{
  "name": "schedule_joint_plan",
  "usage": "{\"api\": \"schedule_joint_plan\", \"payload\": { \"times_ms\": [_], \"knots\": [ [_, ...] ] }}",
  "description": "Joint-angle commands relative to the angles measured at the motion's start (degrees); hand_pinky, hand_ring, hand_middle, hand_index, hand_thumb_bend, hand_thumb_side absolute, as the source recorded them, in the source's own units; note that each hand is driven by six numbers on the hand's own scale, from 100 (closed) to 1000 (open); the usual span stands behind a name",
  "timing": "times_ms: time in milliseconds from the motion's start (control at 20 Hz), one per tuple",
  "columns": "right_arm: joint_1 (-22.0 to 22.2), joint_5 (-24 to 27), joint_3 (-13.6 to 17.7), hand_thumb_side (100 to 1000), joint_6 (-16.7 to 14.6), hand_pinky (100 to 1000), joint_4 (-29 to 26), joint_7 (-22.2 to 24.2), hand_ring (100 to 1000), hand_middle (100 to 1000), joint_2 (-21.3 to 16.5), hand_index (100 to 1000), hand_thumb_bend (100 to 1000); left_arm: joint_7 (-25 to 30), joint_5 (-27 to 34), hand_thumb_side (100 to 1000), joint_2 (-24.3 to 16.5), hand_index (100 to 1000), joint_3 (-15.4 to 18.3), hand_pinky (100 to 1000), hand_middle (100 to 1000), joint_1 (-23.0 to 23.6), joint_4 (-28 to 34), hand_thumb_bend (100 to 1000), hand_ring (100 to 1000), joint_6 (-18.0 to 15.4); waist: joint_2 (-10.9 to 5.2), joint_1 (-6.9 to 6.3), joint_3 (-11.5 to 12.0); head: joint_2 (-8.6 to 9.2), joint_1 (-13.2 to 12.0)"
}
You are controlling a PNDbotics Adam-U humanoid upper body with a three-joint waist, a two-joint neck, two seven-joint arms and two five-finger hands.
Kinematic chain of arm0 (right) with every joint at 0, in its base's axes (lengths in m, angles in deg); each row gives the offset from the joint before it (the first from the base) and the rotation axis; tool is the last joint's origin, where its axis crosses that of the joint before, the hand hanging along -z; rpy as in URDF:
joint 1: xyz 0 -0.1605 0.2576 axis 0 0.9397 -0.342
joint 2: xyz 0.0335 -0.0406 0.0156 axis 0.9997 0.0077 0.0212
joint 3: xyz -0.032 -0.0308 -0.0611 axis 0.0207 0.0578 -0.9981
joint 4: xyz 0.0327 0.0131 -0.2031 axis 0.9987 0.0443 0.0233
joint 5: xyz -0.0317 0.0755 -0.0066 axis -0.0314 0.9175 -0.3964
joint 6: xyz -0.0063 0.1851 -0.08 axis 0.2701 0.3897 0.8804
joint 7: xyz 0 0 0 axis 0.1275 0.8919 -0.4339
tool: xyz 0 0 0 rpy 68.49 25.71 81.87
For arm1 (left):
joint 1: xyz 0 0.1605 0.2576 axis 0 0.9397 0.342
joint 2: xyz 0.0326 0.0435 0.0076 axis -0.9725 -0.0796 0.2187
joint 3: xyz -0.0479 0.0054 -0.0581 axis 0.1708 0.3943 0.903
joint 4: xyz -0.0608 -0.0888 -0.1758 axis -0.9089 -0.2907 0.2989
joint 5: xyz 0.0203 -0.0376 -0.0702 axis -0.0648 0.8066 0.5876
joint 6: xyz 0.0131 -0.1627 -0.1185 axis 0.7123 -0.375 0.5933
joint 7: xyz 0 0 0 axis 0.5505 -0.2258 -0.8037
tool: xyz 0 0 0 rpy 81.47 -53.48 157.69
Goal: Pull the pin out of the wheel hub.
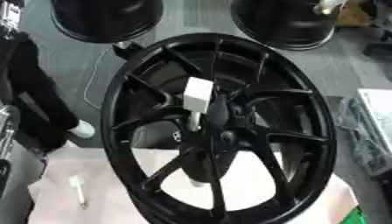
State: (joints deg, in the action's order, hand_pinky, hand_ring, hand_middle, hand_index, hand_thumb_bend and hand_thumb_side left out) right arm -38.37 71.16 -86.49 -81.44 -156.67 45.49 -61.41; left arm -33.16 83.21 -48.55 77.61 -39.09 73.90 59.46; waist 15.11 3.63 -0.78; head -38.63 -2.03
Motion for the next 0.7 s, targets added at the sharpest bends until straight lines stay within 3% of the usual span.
{"api": "schedule_joint_plan", "payload": {
  "times_ms": [50, 100, 150, 200, 250, 300, 350, 400, 450, 500, 600, 700],
  "knots": [
    [3.66, -4.25, 9.66, 100, 3.59, 776, 3.89, -10.12, 583, 394, -3.58, 546, 279, -0.46, -0.20, 493, -1.86, 667, 0.91, 749, 670, -0.26, 1.02, 445, 839, -0.07, -0.89, -0.23, -0.49, 0.59, -0.82],
    [5.26, -6.53, 11.77, 100, 5.63, 775, 5.94, -13.63, 589, 414, -3.45, 570, 240, -0.53, -0.20, 493, -1.95, 667, 0.96, 749, 670, -0.19, 1.02, 444, 839, -0.08, -0.90, -0.27, -0.70, 0.61, -0.94],
    [6.44, -8.45, 13.22, 100, 7.72, 775, 7.72, -16.68, 595, 426, -3.26, 588, 320, -0.56, -0.20, 493, -2.00, 667, 1.00, 749, 670, -0.14, 1.03, 444, 839, -0.09, -0.91, -0.29, -0.83, 0.68, -0.99],
    [7.30, -9.93, 14.09, 100, 9.33, 775, 8.96, -19.09, 595, 426, -3.05, 588, 320, -0.59, -0.20, 493, -2.04, 667, 1.02, 749, 670, -0.11, 1.05, 444, 839, -0.10, -0.93, -0.30, -0.89, 0.73, -1.00],
    [7.81, -10.80, 14.58, 100, 10.38, 774, 9.75, -20.66, 604, 459, -2.86, 631, 391, -0.61, -0.21, 493, -2.07, 667, 1.05, 749, 670, -0.08, 1.04, 443, 839, -0.10, -0.94, -0.31, -0.97, 0.75, -1.04],
    [8.71, -12.04, 16.06, 225, 13.08, 799, 11.98, -23.67, 700, 637, -2.37, 754, 454, -0.68, -0.22, 494, -2.12, 667, 1.12, 749, 671, 0.02, 1.01, 445, 839, -0.08, -0.99, -0.34, -1.15, 0.75, -1.17],
    [9.54, -13.61, 17.08, 409, 15.98, 818, 13.96, -26.99, 764, 761, -1.85, 809, 349, -0.69, -0.24, 498, -2.11, 668, 1.15, 750, 671, 0.03, 1.01, 448, 839, -0.09, -1.00, -0.36, -1.19, 0.82, -1.24],
    [10.15, -15.15, 17.60, 717, 18.68, 836, 15.38, -29.76, 793, 845, -1.35, 858, 285, -0.68, -0.24, 501, -2.07, 668, 1.17, 750, 671, 0.01, 1.03, 450, 839, -0.14, -1.00, -0.39, -1.18, 0.82, -1.30],
    [10.54, -16.22, 17.88, 928, 20.98, 852, 16.33, -31.79, 811, 873, -0.86, 888, 222, -0.69, -0.22, 501, -2.04, 668, 1.21, 750, 671, -0.01, 1.04, 449, 839, -0.19, -1.00, -0.41, -1.17, 0.80, -1.32],
    [10.74, -16.56, 18.04, 998, 22.72, 857, 16.91, -33.22, 816, 878, -0.43, 896, 195, -0.70, -0.21, 500, -2.04, 668, 1.23, 750, 671, -0.02, 1.04, 449, 839, -0.23, -1.00, -0.41, -1.16, 0.77, -1.32],
    [10.76, -15.45, 18.05, 1000, 24.47, 871, 16.89, -35.32, 830, 885, 0.36, 914, 204, -0.71, -0.21, 496, -2.02, 667, 1.23, 749, 671, -0.05, 1.00, 447, 839, -0.20, -0.99, -0.45, -1.15, 0.75, -1.30],
    [10.55, -12.86, 17.68, 989, 24.18, 872, 15.48, -37.28, 822, 859, 1.01, 893, 100, -0.70, -0.21, 496, -1.99, 667, 1.23, 749, 671, -0.09, 1.00, 448, 840, -0.17, -0.98, -0.49, -1.11, 0.76, -1.23]
  ]
}}
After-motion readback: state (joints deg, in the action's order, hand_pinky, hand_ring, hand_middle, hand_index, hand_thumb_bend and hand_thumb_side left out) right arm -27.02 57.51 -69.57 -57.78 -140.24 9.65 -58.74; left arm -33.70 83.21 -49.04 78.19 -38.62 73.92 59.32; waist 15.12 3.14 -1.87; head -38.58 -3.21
